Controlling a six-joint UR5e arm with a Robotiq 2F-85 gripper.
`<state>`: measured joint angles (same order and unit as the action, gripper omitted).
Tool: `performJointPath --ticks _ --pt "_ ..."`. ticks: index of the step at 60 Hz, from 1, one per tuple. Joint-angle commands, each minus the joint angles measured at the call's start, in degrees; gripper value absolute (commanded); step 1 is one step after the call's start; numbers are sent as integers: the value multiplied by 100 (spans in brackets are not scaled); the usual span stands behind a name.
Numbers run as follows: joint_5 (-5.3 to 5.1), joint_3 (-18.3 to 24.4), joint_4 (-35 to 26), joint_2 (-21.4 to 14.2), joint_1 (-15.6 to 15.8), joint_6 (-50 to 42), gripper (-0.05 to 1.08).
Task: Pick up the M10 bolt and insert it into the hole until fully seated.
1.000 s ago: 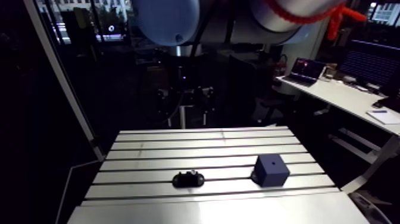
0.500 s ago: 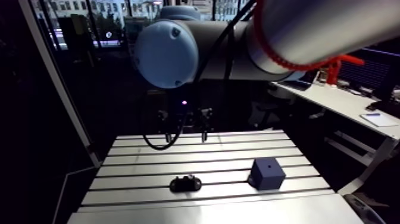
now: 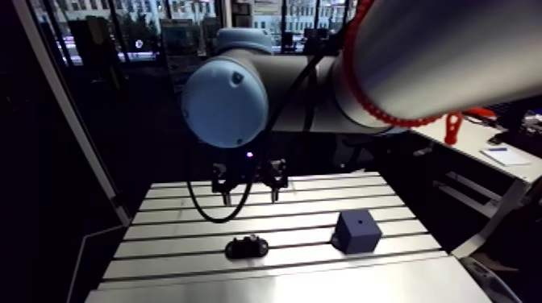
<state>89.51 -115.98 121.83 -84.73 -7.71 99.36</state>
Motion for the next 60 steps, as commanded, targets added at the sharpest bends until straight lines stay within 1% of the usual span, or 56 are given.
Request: performJointPath --ticks 1,10,22,33,38,43,45,48,60 --pt "-35 -162 298 115 -65 18 1" --pt "-26 -202 403 222 -65 18 2" --pt "-25 -211 452 320 -65 18 7" --pt "-25 -211 469 374 -64 18 14" --pt "-25 -236 469 400 -65 25 19" --pt "-25 -253 469 409 -57 18 21" --pt "-25 -286 478 409 -56 18 25" --pt "-25 -297 478 409 -56 18 27" --pt "-17 -384 731 453 -56 35 36"
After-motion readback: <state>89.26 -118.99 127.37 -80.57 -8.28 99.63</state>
